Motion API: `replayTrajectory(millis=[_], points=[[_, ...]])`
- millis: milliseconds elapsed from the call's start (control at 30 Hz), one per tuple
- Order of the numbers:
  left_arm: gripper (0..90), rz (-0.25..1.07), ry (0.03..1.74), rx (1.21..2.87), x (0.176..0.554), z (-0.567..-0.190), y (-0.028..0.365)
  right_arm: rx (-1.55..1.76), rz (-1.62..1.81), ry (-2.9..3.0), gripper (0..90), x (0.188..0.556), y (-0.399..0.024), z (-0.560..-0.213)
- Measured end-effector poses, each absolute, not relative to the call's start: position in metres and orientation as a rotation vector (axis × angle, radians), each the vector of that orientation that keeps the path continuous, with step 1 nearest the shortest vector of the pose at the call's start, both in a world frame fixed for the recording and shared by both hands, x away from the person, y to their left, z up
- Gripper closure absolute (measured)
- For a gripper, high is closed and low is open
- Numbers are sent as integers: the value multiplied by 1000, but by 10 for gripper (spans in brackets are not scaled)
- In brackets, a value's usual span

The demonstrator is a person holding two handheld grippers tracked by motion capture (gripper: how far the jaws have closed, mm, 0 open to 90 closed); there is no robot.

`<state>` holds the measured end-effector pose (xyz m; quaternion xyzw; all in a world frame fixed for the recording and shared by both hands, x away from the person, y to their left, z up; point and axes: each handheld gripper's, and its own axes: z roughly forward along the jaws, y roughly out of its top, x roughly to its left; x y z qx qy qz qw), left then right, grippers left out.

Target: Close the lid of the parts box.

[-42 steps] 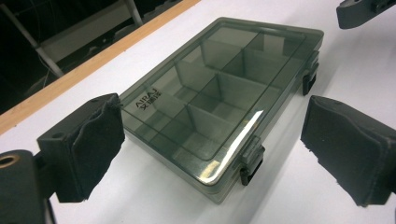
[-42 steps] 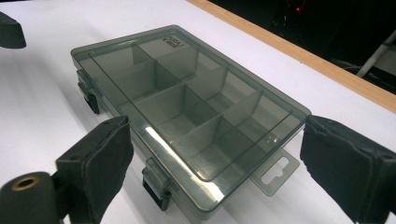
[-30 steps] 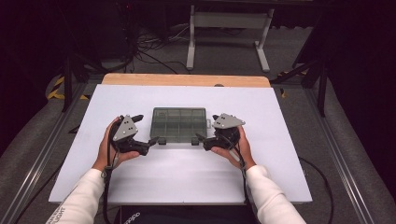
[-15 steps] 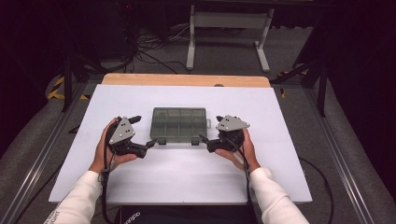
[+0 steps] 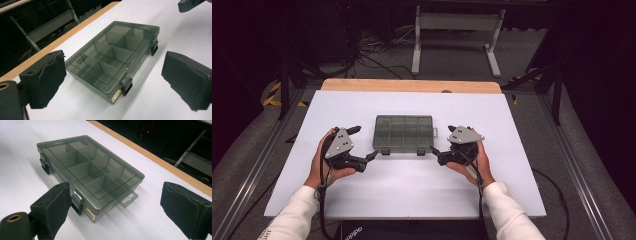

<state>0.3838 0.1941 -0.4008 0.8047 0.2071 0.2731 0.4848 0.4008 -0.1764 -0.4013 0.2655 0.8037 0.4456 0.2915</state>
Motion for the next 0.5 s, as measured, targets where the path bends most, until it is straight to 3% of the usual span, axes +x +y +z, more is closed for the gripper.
replayTrajectory(millis=[500], points=[[56,670,518,1936,374,-404,198,694,1164,2120,102,391,-187,-402]])
